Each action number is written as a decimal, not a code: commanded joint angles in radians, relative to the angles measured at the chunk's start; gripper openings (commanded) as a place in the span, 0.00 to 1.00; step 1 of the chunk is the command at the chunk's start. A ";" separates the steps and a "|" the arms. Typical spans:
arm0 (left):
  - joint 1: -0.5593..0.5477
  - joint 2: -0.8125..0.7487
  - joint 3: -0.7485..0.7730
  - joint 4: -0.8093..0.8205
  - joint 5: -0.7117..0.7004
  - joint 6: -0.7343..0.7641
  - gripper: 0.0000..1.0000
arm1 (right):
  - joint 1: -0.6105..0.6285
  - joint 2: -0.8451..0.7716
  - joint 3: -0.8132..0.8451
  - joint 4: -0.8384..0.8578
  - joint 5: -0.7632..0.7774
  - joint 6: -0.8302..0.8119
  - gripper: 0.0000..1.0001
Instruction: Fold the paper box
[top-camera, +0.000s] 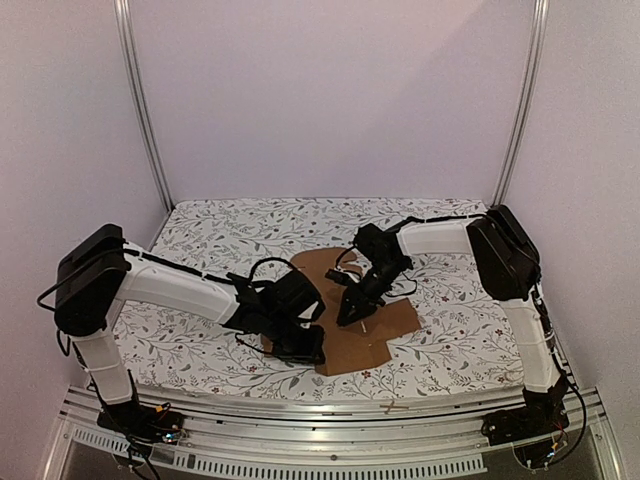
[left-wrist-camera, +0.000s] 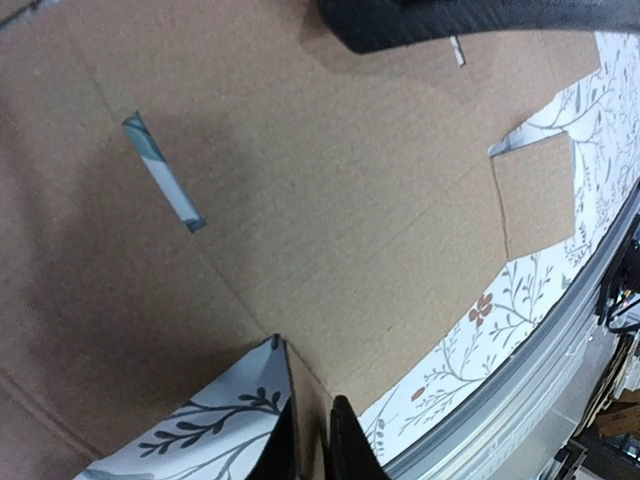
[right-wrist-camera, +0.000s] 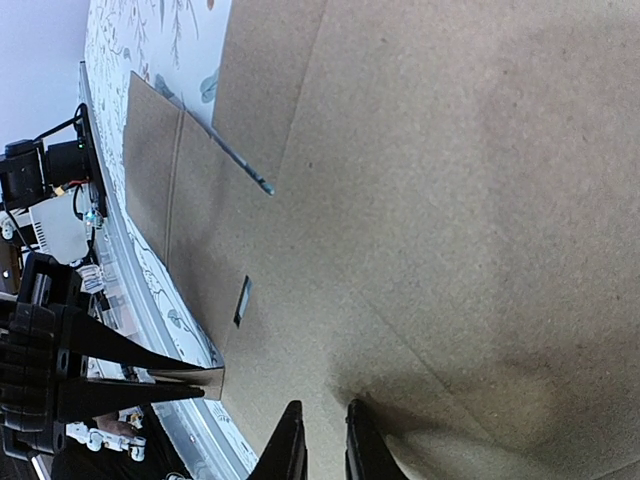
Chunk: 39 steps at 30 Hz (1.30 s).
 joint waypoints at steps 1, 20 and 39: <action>-0.012 -0.008 0.000 -0.026 0.007 0.001 0.05 | -0.007 0.022 -0.061 -0.006 0.173 -0.016 0.14; 0.163 0.141 0.396 -0.679 -0.008 0.548 0.00 | -0.062 -0.198 -0.082 -0.062 0.096 -0.180 0.34; 0.163 0.255 0.522 -0.746 -0.129 0.692 0.08 | -0.043 -0.037 -0.032 -0.036 0.009 -0.120 0.19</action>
